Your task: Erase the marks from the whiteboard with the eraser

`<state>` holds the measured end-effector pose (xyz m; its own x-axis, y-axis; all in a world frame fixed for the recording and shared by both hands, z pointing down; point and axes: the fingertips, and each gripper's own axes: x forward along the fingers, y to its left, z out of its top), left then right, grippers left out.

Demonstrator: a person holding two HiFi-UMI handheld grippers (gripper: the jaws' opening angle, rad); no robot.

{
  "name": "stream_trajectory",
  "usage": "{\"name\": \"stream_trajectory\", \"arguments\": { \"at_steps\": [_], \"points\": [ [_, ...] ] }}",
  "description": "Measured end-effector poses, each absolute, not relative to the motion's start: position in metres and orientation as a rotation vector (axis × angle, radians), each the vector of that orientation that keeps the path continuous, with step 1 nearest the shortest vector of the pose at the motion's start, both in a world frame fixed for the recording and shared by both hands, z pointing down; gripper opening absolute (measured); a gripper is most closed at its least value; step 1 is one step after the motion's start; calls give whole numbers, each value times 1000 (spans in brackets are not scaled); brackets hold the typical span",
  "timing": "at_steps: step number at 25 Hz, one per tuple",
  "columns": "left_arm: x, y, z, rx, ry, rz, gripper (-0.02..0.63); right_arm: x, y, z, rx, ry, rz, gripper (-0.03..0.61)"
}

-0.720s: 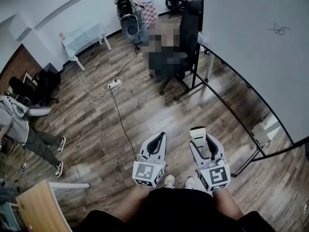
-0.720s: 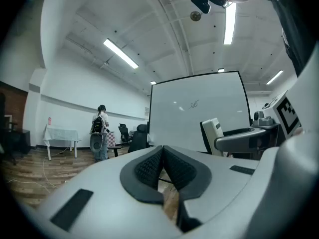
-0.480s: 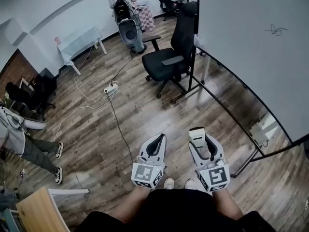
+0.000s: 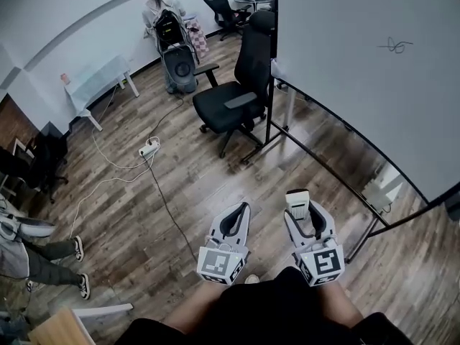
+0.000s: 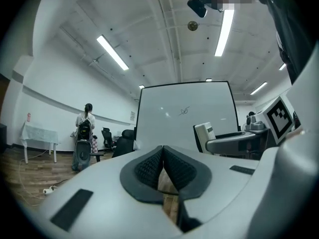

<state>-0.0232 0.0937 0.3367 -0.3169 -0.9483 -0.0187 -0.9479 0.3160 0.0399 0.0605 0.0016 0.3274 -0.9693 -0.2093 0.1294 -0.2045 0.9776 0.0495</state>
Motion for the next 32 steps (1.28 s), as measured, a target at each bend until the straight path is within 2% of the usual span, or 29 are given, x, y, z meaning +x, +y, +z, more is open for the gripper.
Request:
{"name": "stream_trajectory", "arguments": {
  "at_steps": [10, 32],
  "points": [
    [-39, 41, 336, 1967, -2469, -100, 20, 43, -55, 334, 397, -3022, 44, 253],
    [-50, -219, 324, 2200, -2215, -80, 18, 46, -299, 323, 621, -2995, 33, 253]
  ]
}}
